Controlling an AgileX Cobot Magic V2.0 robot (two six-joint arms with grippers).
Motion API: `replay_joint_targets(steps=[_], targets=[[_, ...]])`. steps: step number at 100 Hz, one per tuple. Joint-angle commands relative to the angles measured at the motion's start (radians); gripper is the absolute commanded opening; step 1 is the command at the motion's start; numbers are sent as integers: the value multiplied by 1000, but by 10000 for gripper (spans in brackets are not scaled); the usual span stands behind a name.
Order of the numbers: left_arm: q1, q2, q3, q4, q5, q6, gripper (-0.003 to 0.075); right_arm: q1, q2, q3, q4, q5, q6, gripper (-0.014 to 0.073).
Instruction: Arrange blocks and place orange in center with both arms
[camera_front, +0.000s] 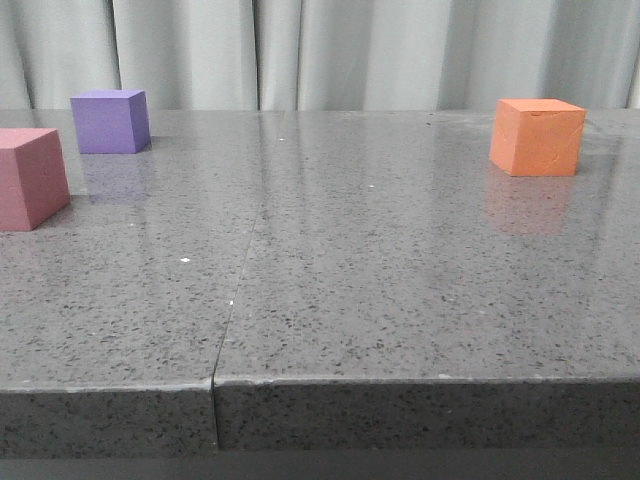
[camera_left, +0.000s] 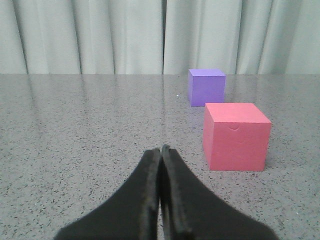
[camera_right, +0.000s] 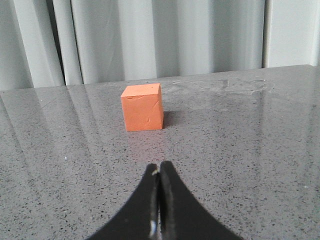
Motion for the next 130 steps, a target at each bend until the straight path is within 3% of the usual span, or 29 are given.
replay_joint_targets(steps=[1,57,95,130], targets=[[-8,-26,40,-6,-85,-7,-20,-1,-24,-16,-2,-85,-4,-18],[-8,-26,40,-6,-85,-7,-20,-1,-18,-39,-2,-55,-4,-18],[-8,-26,40,-6,-85,-7,-20,0,122,-233,-1,62,-4,-18],[-8,-26,40,-6,-85,-7,-20,0,373,-435,-4,281,-16,-18]])
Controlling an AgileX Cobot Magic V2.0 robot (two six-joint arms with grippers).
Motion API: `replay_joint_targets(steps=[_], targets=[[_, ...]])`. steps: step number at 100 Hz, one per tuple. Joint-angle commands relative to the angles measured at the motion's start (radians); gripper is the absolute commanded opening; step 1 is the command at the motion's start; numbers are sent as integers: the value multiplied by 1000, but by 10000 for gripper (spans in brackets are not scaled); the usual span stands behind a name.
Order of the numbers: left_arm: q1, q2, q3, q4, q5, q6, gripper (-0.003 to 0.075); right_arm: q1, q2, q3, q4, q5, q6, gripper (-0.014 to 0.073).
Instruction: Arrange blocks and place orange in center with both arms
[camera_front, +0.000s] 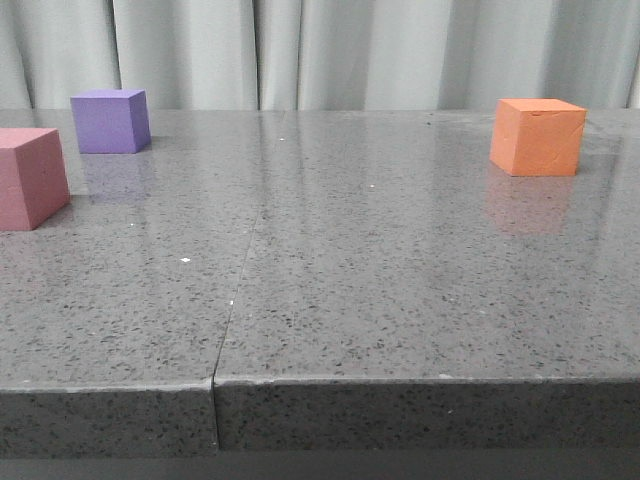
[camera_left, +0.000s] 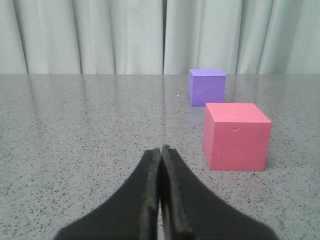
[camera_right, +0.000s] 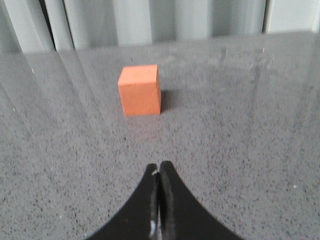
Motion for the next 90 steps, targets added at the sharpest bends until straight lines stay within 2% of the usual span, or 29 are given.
replay_joint_targets(steps=[1,14,45,90], targets=[[-8,-26,40,-6,-84,-7,-20,0,78,-78,-5,-29,-19,-18],[-8,-26,40,-6,-84,-7,-20,0,187,-168,-5,19,-21,-18],[-8,-26,40,-6,-84,-7,-20,0,488,-497,1,345,-21,-18],[-8,-26,40,-6,-84,-7,-20,1,855,-875,36,559,-21,-14]])
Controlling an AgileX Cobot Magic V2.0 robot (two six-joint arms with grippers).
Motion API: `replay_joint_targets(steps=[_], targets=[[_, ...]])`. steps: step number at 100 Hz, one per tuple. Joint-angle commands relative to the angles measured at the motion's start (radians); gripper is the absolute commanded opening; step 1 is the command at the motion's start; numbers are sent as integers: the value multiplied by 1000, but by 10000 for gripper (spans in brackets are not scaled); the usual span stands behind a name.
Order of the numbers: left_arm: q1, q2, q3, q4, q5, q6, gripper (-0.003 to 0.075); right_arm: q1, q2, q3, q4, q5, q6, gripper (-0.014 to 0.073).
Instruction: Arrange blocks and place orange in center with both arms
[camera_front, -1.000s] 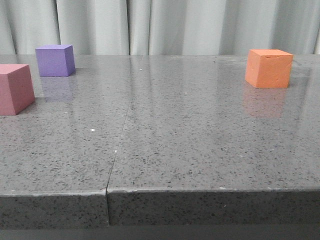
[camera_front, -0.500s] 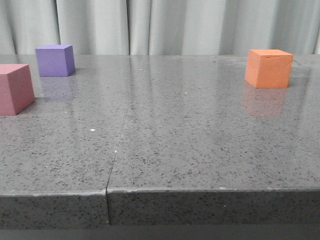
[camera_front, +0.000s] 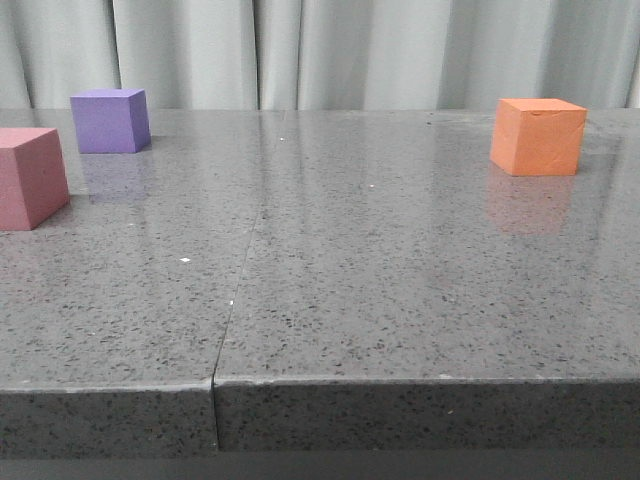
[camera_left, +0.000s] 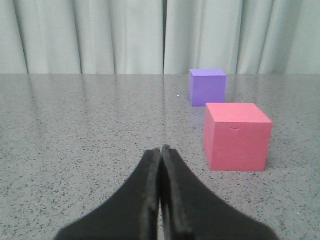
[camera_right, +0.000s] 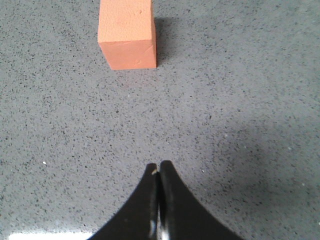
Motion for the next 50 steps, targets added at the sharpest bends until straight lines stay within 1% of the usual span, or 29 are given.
replay_joint_targets(steps=[1,9,14,23,25,28,34,36,37,39,42,43,44,50], targets=[[-8,-26,40,-6,-84,-7,-20,-1,45,-92,17,-12,-10,-15],[-8,-26,40,-6,-84,-7,-20,-1,107,-149,30,13,-10,-11],[-8,-26,40,-6,-84,-7,-20,-1,141,-182,32,29,-11,6],[-8,-26,40,-6,-84,-7,-20,-1,201,-240,32,48,-11,115],[-8,-26,40,-6,-84,-7,-20,-1,213,-256,33,49,-11,165],[-8,-26,40,-6,-84,-7,-20,-1,229,-267,35,49,-11,208],[-8,-26,40,-6,-84,-7,-20,-1,258,-301,35,50,-11,350],[-8,-26,40,-6,-84,-7,-20,-1,272,-315,35,50,-11,416],[-8,-26,40,-6,-84,-7,-20,-1,276,-315,35,50,-11,416],[-8,-26,40,-6,-84,-7,-20,1,286,-330,35,50,-11,478],[-8,-26,40,-6,-84,-7,-20,1,299,-341,35,50,-11,521],[-8,-26,40,-6,-84,-7,-20,1,306,-352,35,50,-11,561],[-8,-26,40,-6,-84,-7,-20,1,309,-352,35,50,-11,561],[-8,-26,40,-6,-84,-7,-20,1,341,-393,35,55,-11,655]])
